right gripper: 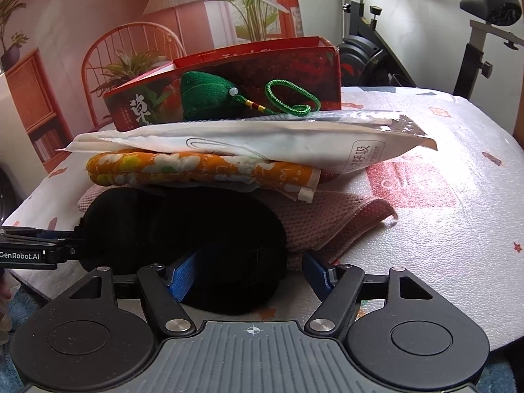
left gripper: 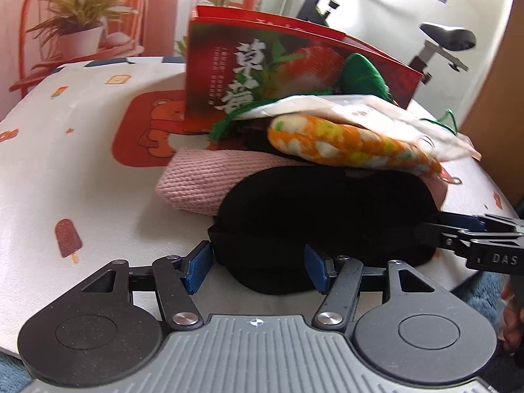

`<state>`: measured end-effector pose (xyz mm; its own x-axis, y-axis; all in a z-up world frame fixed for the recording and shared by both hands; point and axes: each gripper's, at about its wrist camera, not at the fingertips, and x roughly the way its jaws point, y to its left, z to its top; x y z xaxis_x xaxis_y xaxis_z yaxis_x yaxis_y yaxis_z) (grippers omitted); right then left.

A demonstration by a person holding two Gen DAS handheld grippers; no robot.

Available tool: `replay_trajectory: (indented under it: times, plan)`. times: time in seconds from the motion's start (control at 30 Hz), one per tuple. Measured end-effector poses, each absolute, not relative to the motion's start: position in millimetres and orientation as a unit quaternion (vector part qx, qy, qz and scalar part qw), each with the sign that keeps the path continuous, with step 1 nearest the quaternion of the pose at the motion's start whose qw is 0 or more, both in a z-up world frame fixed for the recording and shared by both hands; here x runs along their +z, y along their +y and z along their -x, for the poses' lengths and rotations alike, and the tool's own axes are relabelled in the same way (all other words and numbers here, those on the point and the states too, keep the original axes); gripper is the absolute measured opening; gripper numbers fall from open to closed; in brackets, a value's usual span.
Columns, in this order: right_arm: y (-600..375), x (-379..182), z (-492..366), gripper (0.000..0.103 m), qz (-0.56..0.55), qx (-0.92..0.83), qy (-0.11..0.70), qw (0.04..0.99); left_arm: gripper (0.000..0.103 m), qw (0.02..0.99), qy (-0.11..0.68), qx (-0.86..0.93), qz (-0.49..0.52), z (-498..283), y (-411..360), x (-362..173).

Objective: Organize soft objects
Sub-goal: 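Move the right tool back to the pile over the black eye mask, then close the right gripper on the black eye mask strap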

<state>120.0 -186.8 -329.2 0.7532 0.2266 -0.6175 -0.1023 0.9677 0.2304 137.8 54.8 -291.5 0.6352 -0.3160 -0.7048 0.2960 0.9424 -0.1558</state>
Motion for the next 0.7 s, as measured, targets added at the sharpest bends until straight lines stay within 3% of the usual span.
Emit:
replay_trajectory:
  times: [0.13,0.6,0.7]
  plan:
    - [-184.8,-331.8,-123.3,0.067,-0.091,0.096,0.350,0.927,0.052,0.901,0.394,-0.180,0.019,-138.2,55.1,-292.2]
    - [-186.8,-318.3,-112.6,0.057,-0.100,0.103,0.315,0.938,0.046,0.902,0.394,-0.178,0.015,-137.3,55.5,-293.1]
    - [-187.0,-312.4,-108.2,0.046,-0.094,0.104,0.298,0.944,0.046,0.902,0.393,-0.177,0.015,-137.6,55.6,-293.2]
